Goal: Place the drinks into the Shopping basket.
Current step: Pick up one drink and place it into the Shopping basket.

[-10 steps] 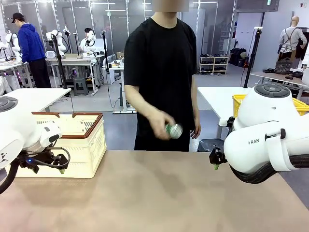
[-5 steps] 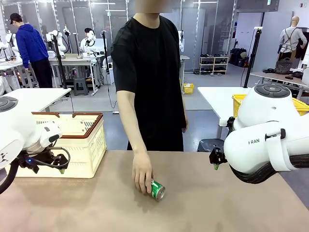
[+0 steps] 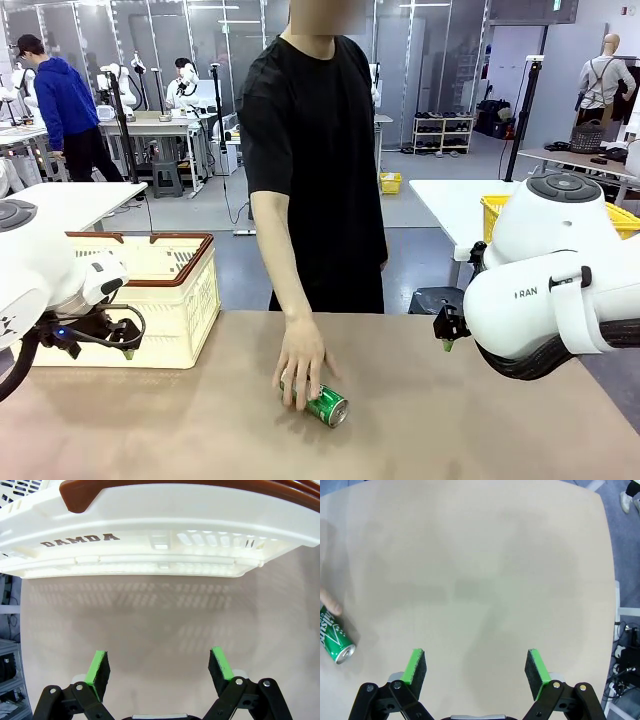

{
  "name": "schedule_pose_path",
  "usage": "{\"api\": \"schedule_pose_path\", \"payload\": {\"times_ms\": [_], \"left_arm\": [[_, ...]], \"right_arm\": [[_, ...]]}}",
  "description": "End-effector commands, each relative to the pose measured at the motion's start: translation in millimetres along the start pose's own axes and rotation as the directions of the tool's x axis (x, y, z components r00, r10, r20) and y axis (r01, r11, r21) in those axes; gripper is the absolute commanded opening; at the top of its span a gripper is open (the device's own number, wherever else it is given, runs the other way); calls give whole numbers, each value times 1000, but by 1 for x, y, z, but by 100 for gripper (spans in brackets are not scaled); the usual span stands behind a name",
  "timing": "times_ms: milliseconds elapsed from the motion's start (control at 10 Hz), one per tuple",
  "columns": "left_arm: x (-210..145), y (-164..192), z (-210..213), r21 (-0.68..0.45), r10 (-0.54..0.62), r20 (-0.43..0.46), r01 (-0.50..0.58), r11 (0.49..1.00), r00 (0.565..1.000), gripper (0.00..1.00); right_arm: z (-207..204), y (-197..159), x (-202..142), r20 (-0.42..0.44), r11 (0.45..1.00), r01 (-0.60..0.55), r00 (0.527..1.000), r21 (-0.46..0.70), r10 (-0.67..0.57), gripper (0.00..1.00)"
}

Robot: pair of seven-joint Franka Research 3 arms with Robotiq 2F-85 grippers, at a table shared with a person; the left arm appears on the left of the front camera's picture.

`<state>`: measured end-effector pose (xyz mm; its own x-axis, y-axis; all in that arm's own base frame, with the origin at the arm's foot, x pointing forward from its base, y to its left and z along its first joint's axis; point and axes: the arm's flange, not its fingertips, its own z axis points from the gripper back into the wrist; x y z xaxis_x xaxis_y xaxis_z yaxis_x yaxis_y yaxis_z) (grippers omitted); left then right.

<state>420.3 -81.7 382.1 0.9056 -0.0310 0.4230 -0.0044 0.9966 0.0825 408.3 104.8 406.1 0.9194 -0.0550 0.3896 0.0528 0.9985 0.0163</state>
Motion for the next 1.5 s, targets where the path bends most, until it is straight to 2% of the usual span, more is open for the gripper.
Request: {"api": "schedule_pose_path", "payload": {"times_ms": [0,200,300,400,500,600,800,1000,1200,1300,1400], "left_arm": [[0,-2,1,-9,-2,-3,2,1000,1000,100],[-3,-13,6,-32,-108,-11,108,994,994,100],[-9,-25,12,-63,-206,-13,205,977,978,100],[-15,-39,19,-102,-319,-6,317,943,948,100],[-19,-55,24,-93,-411,-2,409,908,912,100],[-20,-75,29,-93,-504,3,502,860,864,100],[-14,-125,37,-123,-681,56,682,721,730,100],[-6,-166,41,-109,-795,58,796,596,603,100],[4,-194,38,-89,-858,67,859,504,510,100],[10,-196,38,-76,-867,83,870,487,492,100],[-11,-189,44,-115,-824,87,828,549,559,100]], "right_arm": [[-1,0,0,2,1000,1,1000,2,-1,100],[-1,0,0,2,1000,1,1000,2,-1,100],[-1,0,0,2,1000,1,1000,2,-1,100],[-1,0,0,2,1000,1,1000,2,-1,100],[-1,0,0,2,1000,1,1000,2,-1,100],[-1,0,0,2,1000,1,1000,2,-1,100],[-1,0,0,2,1000,1,1000,2,-1,100],[-1,0,0,2,1000,1,1000,2,-1,100],[-1,0,0,2,1000,1,1000,2,-1,100],[-1,0,0,2,1000,1,1000,2,-1,100],[-1,0,0,2,1000,1,1000,2,-1,100]]}}
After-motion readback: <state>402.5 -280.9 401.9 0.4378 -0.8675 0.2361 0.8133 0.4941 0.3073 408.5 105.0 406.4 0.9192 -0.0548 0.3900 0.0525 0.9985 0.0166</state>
